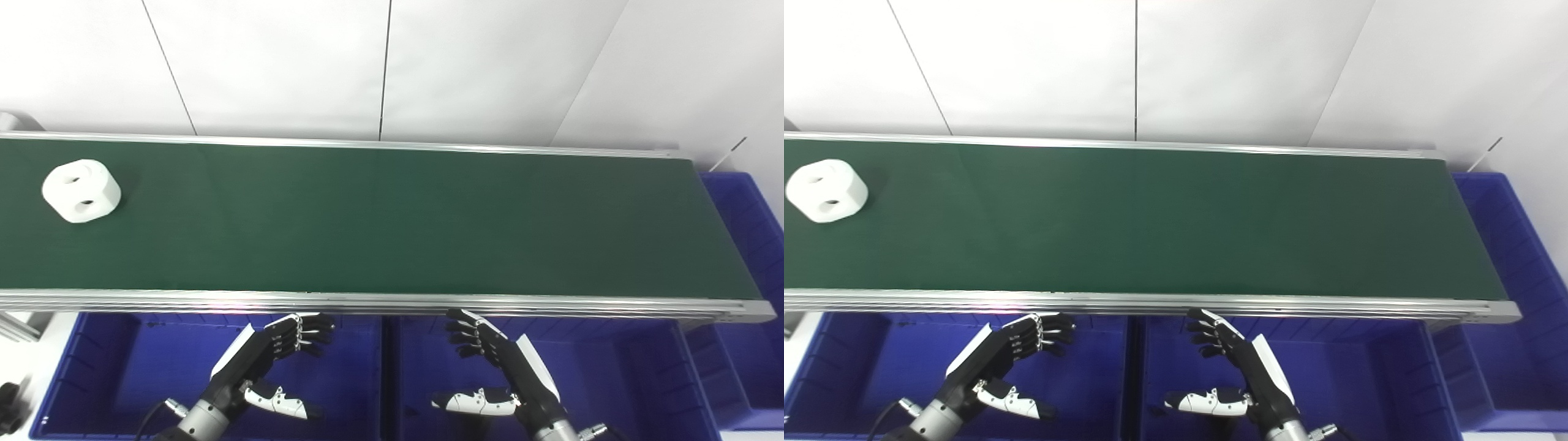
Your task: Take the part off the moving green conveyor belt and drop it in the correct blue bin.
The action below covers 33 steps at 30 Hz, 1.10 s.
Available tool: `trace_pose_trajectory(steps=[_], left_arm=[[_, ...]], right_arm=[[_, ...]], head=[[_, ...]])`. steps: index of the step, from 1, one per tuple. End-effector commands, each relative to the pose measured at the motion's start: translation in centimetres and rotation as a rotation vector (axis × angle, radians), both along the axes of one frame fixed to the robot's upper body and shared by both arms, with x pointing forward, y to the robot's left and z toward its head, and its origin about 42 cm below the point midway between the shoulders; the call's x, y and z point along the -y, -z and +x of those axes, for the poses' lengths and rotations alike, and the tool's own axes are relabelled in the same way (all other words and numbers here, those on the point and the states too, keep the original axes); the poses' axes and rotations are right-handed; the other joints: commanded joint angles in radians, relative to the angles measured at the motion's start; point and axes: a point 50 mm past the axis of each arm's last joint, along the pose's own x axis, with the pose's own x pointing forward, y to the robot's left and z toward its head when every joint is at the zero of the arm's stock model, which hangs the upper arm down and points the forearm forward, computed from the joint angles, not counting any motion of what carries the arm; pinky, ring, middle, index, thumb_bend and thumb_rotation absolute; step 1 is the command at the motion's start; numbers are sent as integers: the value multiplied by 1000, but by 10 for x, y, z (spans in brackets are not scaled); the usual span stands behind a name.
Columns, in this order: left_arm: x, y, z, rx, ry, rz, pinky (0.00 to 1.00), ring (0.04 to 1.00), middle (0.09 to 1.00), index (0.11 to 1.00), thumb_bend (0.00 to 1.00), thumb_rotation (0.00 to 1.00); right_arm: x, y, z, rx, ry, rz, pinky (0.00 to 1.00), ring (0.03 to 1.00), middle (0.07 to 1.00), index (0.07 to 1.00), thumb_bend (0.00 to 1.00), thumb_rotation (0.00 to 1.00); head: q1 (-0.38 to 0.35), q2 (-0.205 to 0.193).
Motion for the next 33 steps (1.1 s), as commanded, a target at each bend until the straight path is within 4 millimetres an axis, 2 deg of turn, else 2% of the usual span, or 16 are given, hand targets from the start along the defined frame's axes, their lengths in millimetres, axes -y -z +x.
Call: trace_pose_trajectory(steps=[1, 20, 33], left_arm=[[2, -8, 8, 45, 7, -13, 634, 716, 757, 749, 896, 110], [1, -9, 5, 40, 3, -25, 644, 720, 763, 746, 895, 105], [-2, -5, 5, 58, -20, -35, 635, 725, 780, 753, 900, 138]], right_arm=[[1, -7, 4, 56, -13, 4, 716, 771, 796, 839, 842, 259], [1, -8, 2, 61, -20, -5, 700, 761, 792, 829, 837, 260], [1, -4, 3, 69, -26, 21, 704, 777, 807, 841, 885, 229]], head=[[1, 1], [7, 1], [36, -16]])
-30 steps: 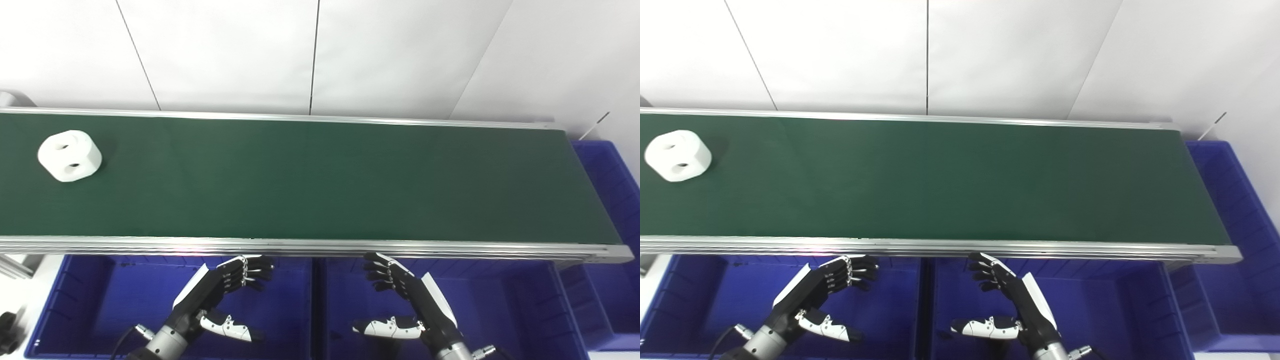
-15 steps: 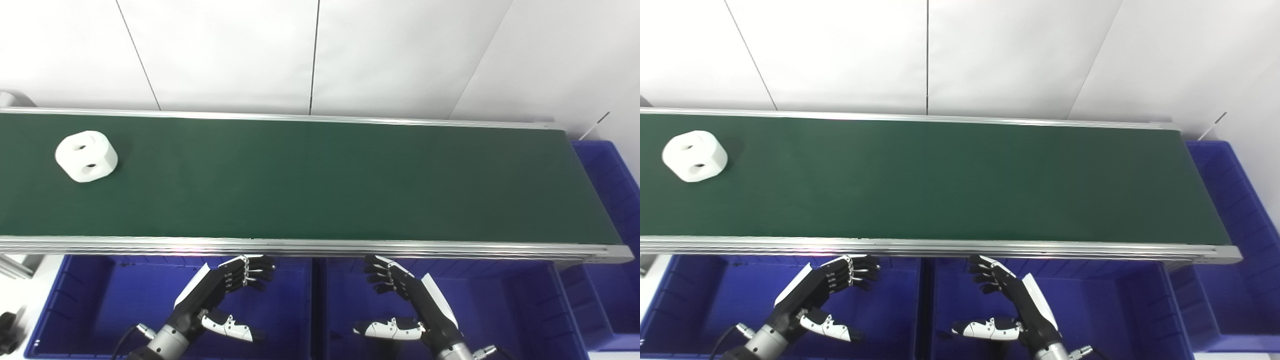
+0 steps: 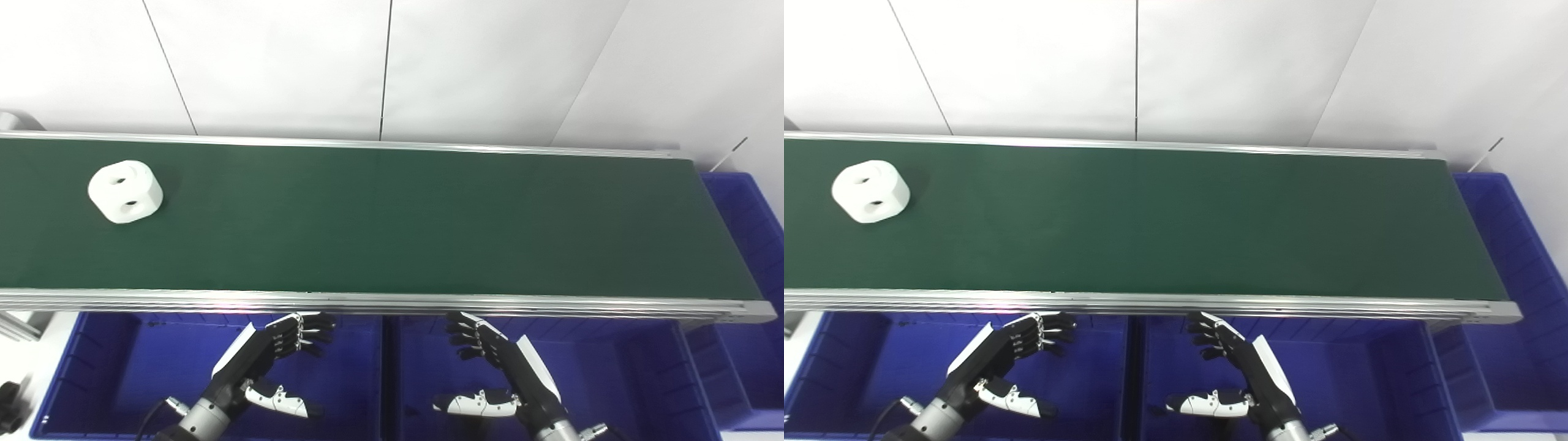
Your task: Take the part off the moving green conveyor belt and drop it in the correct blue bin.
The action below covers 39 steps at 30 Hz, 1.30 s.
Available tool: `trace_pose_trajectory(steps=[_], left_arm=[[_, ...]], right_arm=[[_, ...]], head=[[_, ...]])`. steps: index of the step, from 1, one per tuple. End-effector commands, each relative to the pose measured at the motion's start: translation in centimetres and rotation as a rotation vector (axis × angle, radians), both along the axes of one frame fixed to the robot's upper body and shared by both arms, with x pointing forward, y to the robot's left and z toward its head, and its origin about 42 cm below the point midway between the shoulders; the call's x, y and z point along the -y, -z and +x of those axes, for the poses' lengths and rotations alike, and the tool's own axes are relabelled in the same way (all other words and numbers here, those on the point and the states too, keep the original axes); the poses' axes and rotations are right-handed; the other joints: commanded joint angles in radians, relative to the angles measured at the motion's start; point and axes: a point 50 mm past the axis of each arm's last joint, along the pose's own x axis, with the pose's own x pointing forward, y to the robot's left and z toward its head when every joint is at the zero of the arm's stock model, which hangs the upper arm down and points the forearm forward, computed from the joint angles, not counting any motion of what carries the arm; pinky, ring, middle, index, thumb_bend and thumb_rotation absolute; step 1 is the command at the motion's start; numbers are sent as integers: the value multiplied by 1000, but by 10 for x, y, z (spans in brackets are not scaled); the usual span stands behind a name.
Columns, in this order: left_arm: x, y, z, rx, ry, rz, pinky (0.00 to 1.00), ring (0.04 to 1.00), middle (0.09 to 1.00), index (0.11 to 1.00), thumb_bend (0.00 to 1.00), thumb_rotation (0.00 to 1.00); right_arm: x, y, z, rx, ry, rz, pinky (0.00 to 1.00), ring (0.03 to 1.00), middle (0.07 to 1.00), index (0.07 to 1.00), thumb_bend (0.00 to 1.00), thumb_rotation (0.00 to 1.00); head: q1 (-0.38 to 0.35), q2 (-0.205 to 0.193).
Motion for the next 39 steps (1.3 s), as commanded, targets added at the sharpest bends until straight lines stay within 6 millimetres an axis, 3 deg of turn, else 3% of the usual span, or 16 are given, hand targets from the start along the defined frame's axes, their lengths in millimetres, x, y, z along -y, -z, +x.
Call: trace_pose_trajectory(steps=[1, 6, 11, 14, 15, 25, 29, 33, 39], left_arm=[[-1, -6, 4, 54, -17, -32, 637, 725, 781, 754, 903, 138], [-1, -3, -1, 50, -43, -43, 638, 727, 778, 752, 920, 170], [5, -6, -7, 51, -45, -88, 647, 729, 777, 754, 910, 161], [9, -10, -9, 65, -35, -96, 645, 728, 778, 754, 903, 170], [11, -14, -8, 81, -34, -98, 644, 728, 779, 754, 901, 169], [19, -68, 6, 300, -41, -87, 652, 695, 717, 709, 912, 207], [6, -84, 16, 362, -47, -86, 626, 697, 737, 718, 895, 186], [-9, -96, 23, 420, -53, -7, 670, 725, 763, 733, 876, 233], [-25, -122, 36, 508, -49, -29, 692, 754, 785, 748, 861, 126]], right_arm=[[-2, -9, 4, 83, -19, 24, 705, 775, 807, 840, 888, 228], [0, -2, 3, 85, -26, 26, 704, 778, 806, 839, 881, 218], [7, 3, -2, 95, -30, 38, 700, 770, 800, 840, 867, 210], [9, 6, -4, 94, -30, 45, 699, 768, 803, 844, 861, 207], [10, 8, -4, 94, -31, 36, 700, 769, 805, 845, 860, 207], [7, 17, 0, 86, -28, 21, 667, 753, 796, 841, 857, 163], [3, 19, 2, 89, -27, 27, 662, 749, 792, 839, 865, 190], [0, 22, 3, 93, -24, 28, 650, 743, 787, 835, 874, 190], [-2, 25, 6, 108, -25, 35, 628, 733, 780, 831, 882, 177]], head=[[1, 0], [71, -45], [210, -118], [232, -137], [249, -160], [253, -203], [238, -213], [229, -223], [220, -239]])
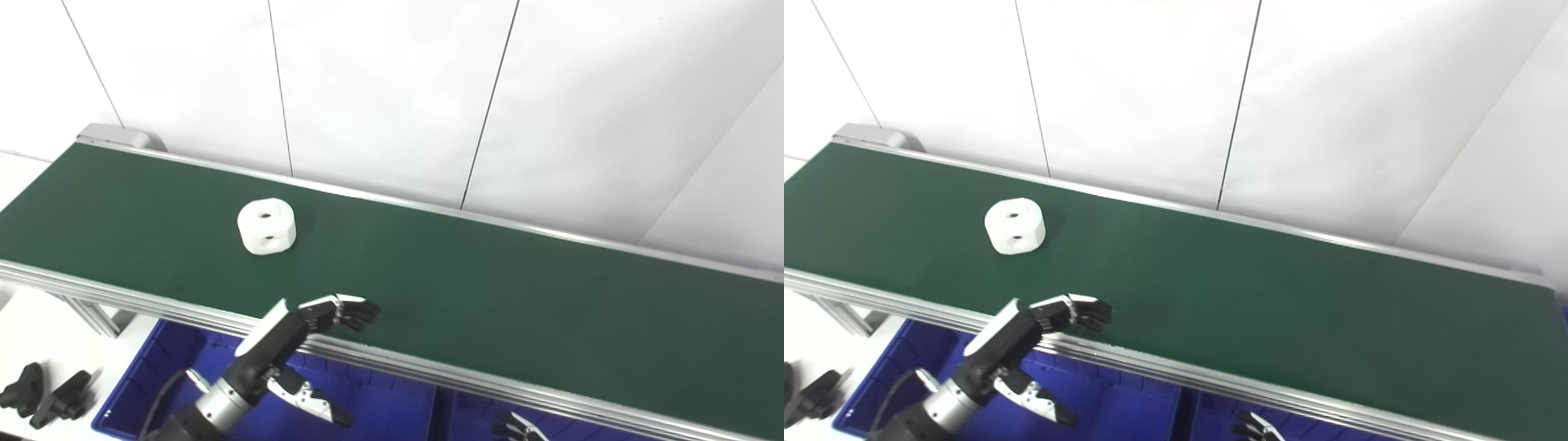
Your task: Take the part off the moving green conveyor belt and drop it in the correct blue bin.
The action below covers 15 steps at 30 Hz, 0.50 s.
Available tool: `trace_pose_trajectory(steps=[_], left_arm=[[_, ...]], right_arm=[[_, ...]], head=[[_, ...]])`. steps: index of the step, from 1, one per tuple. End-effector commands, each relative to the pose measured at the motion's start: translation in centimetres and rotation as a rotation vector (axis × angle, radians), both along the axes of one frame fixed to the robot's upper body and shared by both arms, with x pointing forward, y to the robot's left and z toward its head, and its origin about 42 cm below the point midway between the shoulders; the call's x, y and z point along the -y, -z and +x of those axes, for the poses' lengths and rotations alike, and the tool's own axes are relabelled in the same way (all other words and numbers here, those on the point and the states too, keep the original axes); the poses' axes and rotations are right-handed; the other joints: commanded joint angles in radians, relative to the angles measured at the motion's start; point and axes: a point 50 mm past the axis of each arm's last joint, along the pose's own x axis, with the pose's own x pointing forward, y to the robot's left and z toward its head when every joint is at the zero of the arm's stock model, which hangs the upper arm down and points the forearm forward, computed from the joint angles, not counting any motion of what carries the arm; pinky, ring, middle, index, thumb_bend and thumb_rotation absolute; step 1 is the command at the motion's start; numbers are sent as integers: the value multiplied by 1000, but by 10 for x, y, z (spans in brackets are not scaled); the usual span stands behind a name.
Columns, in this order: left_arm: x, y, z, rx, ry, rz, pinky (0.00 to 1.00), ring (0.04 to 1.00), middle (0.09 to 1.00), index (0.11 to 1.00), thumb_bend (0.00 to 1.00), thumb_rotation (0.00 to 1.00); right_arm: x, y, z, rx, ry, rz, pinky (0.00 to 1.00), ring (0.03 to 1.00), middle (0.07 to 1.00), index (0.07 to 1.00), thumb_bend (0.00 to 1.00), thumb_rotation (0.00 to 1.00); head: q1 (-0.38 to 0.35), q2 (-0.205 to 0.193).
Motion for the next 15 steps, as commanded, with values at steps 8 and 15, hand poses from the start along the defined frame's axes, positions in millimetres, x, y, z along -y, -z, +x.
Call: trace_pose_trajectory(steps=[8, 15], left_arm=[[-7, -51, 31, 215, -12, 101, 691, 771, 816, 777, 819, 216], [-13, -73, 71, 210, -101, 281, 823, 860, 875, 837, 780, 274]], right_arm=[[-4, -3, 9, 94, -1, 37, 627, 730, 777, 818, 900, 151], [-4, -1, 11, 100, -1, 17, 615, 705, 755, 806, 917, 166]], head=[[-4, -22], [-9, -18]])
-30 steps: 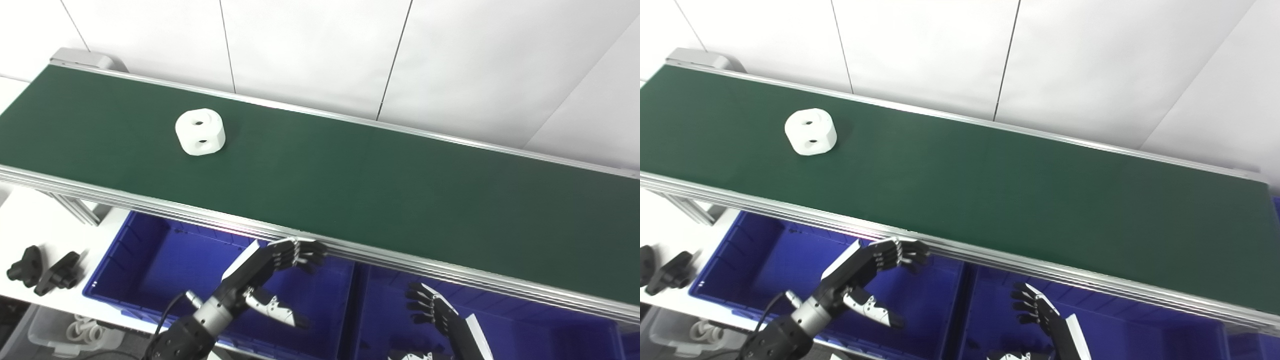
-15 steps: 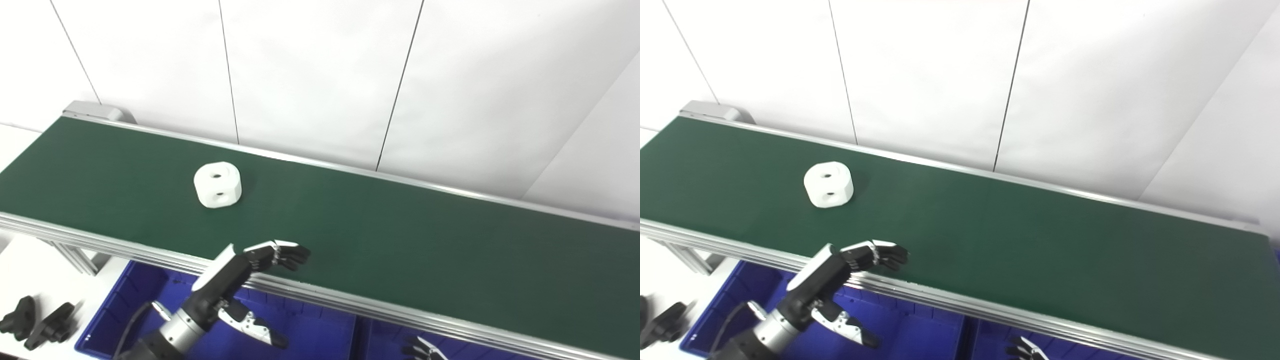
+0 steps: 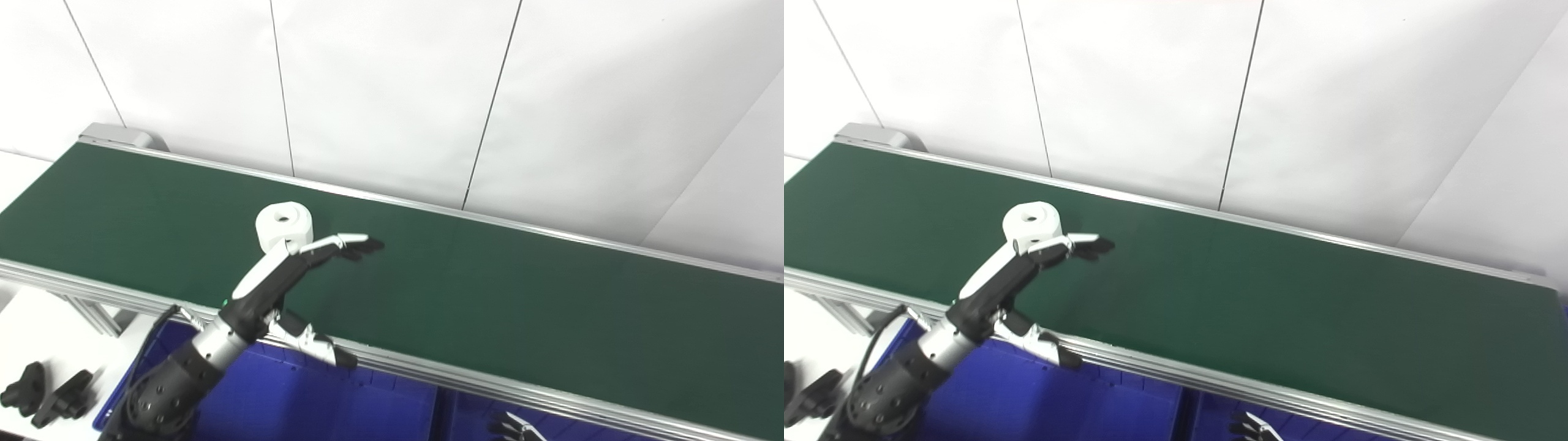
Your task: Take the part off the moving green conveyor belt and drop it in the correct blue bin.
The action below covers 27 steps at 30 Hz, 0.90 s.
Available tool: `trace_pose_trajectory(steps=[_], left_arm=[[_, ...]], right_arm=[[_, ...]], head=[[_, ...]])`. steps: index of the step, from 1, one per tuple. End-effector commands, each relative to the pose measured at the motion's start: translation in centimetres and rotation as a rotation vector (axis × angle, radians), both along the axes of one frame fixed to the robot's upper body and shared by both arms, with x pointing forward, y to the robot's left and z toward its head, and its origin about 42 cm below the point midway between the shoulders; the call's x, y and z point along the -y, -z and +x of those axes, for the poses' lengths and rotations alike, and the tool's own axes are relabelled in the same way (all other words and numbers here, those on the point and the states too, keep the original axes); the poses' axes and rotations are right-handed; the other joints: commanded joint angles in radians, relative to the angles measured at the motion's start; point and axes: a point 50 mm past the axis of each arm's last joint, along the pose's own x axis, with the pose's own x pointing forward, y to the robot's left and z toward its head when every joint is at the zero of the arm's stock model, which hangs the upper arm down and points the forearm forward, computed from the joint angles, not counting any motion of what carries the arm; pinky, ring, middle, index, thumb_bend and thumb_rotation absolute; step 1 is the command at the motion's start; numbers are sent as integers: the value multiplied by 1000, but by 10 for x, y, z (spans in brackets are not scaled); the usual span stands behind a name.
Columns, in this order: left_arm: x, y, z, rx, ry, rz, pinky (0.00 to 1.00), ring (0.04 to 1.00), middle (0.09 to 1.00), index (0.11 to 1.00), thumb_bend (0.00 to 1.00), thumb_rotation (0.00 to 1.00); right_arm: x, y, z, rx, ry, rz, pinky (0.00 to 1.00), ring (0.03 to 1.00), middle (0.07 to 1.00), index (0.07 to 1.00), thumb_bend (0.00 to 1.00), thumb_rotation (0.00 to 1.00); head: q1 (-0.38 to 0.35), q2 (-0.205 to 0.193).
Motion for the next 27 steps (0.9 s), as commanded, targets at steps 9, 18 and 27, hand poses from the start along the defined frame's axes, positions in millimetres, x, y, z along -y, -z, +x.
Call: trace_pose_trajectory(steps=[9, 18, 27], left_arm=[[-13, -41, 76, -20, -155, 156, 850, 907, 932, 886, 792, 212], [-17, -39, 123, -68, -302, 399, 832, 943, 972, 923, 836, 274], [-5, -16, 153, -99, -405, 600, 858, 947, 977, 915, 846, 221]], right_arm=[[-1, -11, 4, 100, -1, 22, 604, 700, 741, 796, 921, 161], [1, -14, 3, 126, -28, 18, 595, 698, 738, 798, 928, 165], [0, -14, 1, 132, -32, 25, 587, 696, 735, 800, 945, 166]], head=[[6, 6], [10, 9], [12, 12]])
